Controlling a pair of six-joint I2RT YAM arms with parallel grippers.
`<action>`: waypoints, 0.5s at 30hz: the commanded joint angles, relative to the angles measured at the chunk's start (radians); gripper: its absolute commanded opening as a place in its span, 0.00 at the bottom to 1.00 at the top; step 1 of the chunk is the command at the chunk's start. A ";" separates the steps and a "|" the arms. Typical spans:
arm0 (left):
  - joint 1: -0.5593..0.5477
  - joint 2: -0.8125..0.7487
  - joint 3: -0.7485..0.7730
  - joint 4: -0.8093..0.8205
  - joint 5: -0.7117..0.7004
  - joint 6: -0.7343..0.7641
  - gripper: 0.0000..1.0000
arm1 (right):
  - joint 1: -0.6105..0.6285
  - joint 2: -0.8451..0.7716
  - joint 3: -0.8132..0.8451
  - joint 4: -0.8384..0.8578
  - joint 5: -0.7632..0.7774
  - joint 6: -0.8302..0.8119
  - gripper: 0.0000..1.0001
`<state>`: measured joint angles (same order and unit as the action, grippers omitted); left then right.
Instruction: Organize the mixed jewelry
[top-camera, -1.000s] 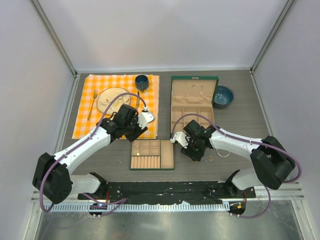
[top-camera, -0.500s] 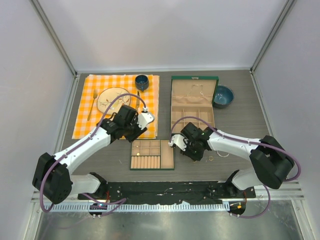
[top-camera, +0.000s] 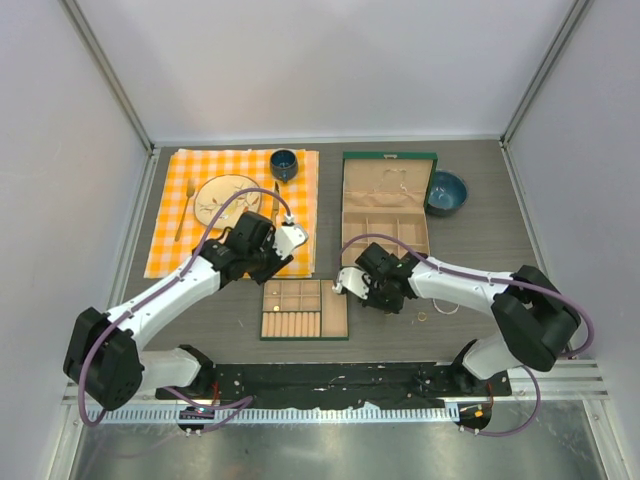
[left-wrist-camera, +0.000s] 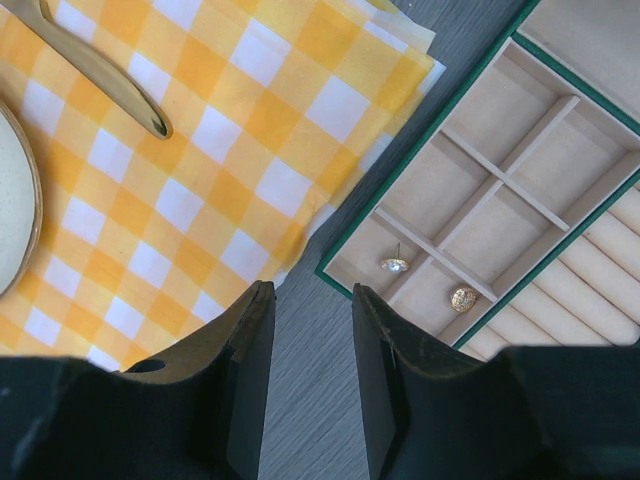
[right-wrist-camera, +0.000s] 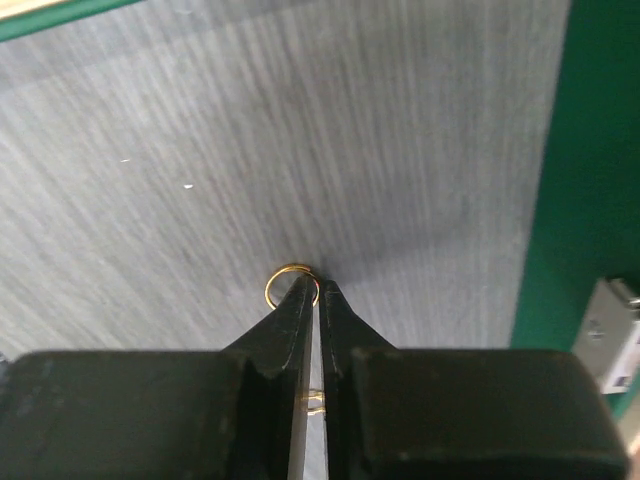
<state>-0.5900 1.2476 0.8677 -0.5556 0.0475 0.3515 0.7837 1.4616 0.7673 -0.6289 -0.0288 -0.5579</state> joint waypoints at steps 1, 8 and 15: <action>-0.004 -0.046 -0.013 0.057 -0.017 0.003 0.41 | -0.004 0.052 0.006 0.106 0.104 -0.097 0.10; -0.004 -0.076 -0.024 0.068 -0.038 0.001 0.41 | 0.003 0.072 0.035 0.121 0.110 -0.154 0.09; -0.002 -0.079 -0.027 0.072 -0.066 0.003 0.42 | 0.019 0.074 0.058 0.107 0.105 -0.149 0.13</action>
<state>-0.5896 1.1870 0.8444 -0.5255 0.0059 0.3508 0.7914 1.5139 0.7979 -0.5377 0.0788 -0.6949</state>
